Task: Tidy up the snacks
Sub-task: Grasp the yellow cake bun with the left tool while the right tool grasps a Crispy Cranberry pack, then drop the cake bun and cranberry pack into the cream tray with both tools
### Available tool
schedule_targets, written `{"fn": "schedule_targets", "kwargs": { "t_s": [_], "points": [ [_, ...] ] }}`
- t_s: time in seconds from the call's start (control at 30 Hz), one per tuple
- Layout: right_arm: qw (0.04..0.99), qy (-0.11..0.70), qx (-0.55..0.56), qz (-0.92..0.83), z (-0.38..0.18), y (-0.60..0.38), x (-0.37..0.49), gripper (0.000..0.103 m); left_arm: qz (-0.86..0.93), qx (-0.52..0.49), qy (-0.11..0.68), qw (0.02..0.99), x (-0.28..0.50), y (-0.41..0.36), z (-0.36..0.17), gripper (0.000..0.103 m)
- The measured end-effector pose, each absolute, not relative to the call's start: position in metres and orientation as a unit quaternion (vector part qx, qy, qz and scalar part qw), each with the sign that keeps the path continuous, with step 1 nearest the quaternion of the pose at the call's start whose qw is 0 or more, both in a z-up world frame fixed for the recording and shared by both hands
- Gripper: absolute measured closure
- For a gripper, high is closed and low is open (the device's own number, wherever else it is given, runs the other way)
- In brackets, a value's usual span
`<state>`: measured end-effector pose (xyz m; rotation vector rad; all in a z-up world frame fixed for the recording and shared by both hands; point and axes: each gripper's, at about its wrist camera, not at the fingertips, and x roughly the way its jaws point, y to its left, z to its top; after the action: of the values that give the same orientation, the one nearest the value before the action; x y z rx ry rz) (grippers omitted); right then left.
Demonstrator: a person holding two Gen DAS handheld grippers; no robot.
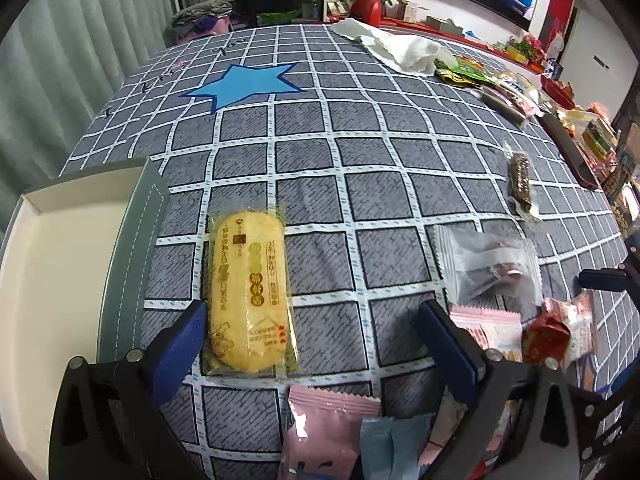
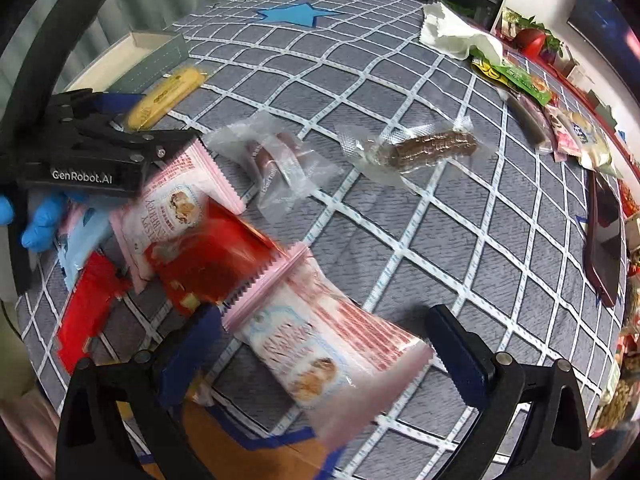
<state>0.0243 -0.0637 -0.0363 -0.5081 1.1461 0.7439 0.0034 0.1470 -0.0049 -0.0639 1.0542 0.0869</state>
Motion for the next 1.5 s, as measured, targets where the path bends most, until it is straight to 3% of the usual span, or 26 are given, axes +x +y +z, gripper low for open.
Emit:
{"fn": "schedule_targets", "kwargs": {
  "t_s": [0.03,0.07,0.13,0.17,0.63,0.97,1.23,1.5],
  "points": [
    [0.750,0.527,-0.225,0.331,-0.037,-0.067,0.022,0.000,0.038,-0.028,0.499,0.866,0.001,0.146,-0.004,0.014],
    [0.753,0.528,-0.220,0.326,-0.038,-0.070,0.021,0.001,0.033,-0.027,0.495,0.868,-0.002,0.145,-0.002,0.029],
    [0.763,0.527,-0.206,0.312,-0.036,-0.077,0.017,0.010,0.014,-0.027,0.489,0.872,-0.007,0.144,0.003,0.054],
    [0.767,0.530,-0.197,0.303,-0.034,-0.086,0.015,0.017,0.002,-0.036,0.491,0.870,-0.008,0.145,0.003,0.057],
    [0.797,0.543,-0.084,0.250,-0.008,-0.167,-0.019,0.019,-0.031,-0.070,0.480,0.874,-0.046,0.140,0.020,0.059],
    [0.806,0.527,-0.060,0.264,0.008,-0.157,-0.029,0.019,-0.030,-0.063,0.451,0.890,-0.076,0.139,0.050,0.059],
    [0.806,0.509,-0.060,0.296,0.035,-0.124,-0.038,0.019,0.005,-0.068,0.423,0.903,-0.108,0.163,0.077,0.059],
    [0.784,0.485,-0.093,0.376,0.062,-0.016,-0.055,0.018,0.076,-0.093,0.412,0.903,-0.149,0.230,0.082,0.059]
  ]
}}
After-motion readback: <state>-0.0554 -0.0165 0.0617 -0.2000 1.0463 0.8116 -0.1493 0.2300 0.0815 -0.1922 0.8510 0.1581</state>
